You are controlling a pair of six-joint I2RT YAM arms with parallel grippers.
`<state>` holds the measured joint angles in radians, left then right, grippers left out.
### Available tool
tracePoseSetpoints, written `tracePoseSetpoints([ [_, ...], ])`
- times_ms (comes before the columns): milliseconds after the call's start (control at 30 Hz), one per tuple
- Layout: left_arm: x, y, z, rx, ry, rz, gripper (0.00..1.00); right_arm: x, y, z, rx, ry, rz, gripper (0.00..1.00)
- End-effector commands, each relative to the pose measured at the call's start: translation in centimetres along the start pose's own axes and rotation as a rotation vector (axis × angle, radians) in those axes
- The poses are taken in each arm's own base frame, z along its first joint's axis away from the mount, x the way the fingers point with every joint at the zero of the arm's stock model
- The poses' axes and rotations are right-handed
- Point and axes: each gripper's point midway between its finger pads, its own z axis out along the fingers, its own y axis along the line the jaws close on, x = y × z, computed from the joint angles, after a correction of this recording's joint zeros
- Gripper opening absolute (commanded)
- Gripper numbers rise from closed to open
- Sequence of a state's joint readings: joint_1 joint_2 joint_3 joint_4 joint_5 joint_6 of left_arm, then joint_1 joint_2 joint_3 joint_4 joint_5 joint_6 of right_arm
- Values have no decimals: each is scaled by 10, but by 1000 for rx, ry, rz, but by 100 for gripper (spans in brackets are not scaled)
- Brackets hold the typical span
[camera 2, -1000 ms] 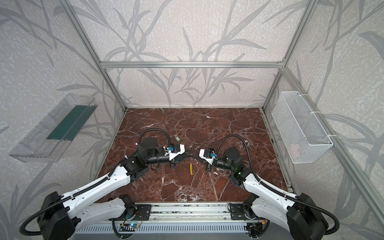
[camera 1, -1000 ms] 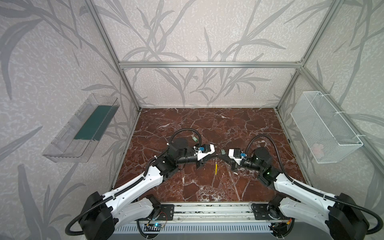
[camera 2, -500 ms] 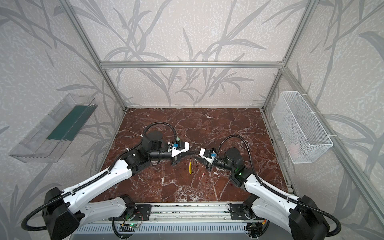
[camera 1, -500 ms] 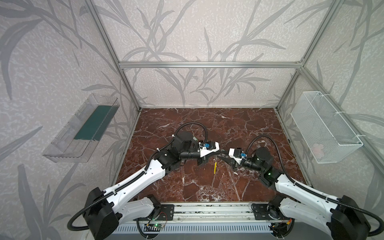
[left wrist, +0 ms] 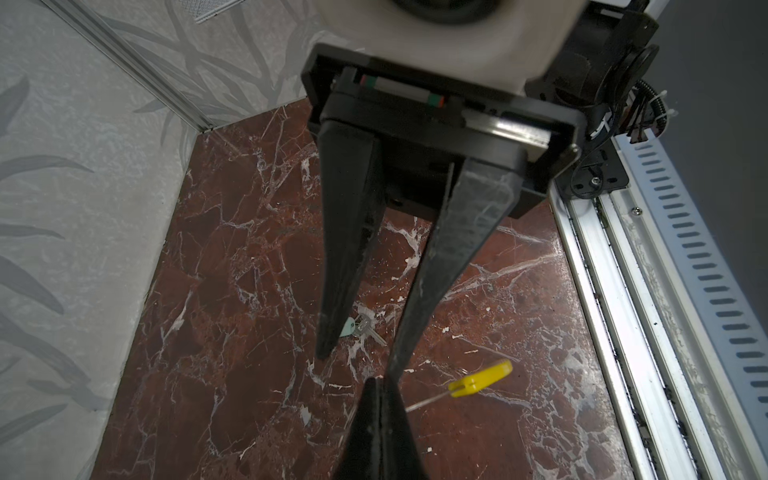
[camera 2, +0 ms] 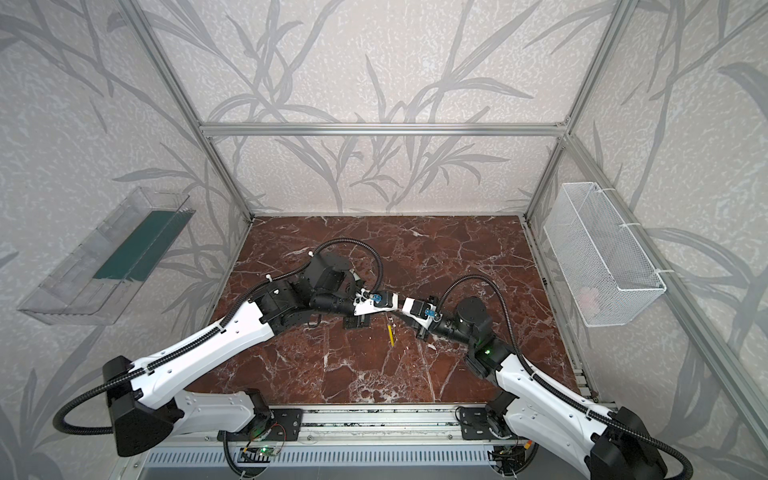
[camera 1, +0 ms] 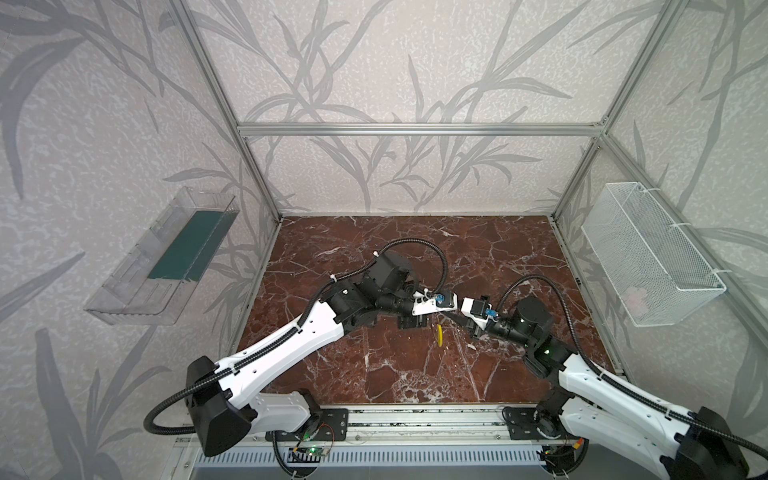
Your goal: Put the keys on the keyring
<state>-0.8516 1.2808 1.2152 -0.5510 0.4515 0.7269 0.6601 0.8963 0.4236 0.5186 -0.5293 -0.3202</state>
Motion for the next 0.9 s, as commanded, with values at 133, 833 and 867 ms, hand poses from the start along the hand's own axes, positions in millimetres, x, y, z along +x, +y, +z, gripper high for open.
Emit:
tracePoseSetpoints([
  [133,-10,-3,-8,0,-4,61,0,-5,9,2,-58,-32,28,26],
  [833,-17,-19,-4,72,-78,16,0,-18,8,2,-64,-85,-11,2],
  [867,-16,-19,-4,70,-76,15,0,-18,9,2,-65,-84,-13,0],
])
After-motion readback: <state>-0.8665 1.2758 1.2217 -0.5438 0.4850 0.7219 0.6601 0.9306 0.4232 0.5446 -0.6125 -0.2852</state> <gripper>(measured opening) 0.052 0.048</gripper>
